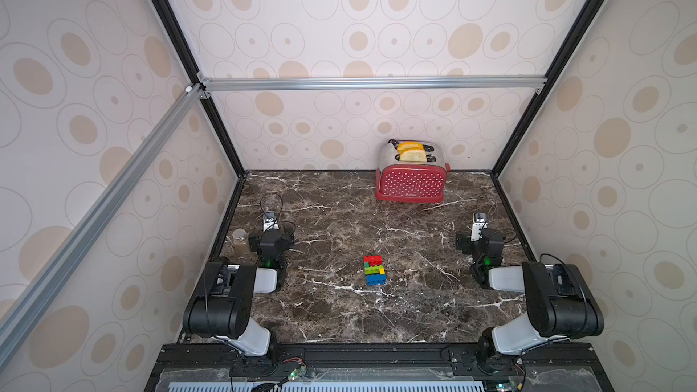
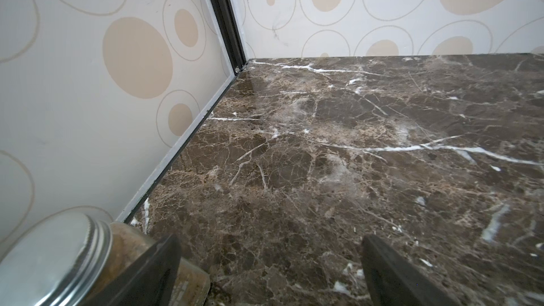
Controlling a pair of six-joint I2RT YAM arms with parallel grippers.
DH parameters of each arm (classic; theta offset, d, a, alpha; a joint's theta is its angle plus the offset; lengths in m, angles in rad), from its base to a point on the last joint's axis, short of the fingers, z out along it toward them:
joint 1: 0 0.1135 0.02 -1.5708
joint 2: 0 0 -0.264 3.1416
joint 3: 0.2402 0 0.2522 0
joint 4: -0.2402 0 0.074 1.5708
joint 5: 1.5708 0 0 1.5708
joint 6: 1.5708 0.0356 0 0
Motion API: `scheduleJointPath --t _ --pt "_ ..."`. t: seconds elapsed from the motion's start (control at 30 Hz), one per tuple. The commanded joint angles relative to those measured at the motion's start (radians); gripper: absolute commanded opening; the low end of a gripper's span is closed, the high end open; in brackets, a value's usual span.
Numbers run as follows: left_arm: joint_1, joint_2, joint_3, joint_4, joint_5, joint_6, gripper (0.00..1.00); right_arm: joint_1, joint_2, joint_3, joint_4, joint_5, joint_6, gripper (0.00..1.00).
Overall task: Assemble the number 5 with lego
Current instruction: Reset both arms
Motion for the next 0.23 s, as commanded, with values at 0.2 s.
scheduleJointPath --t 0.2 --pt "0.045 -0.01 0.028 -0.043 0.09 0.002 0.99 0.004 -0.003 0.015 -0.008 -0.005 -0.005 1.0"
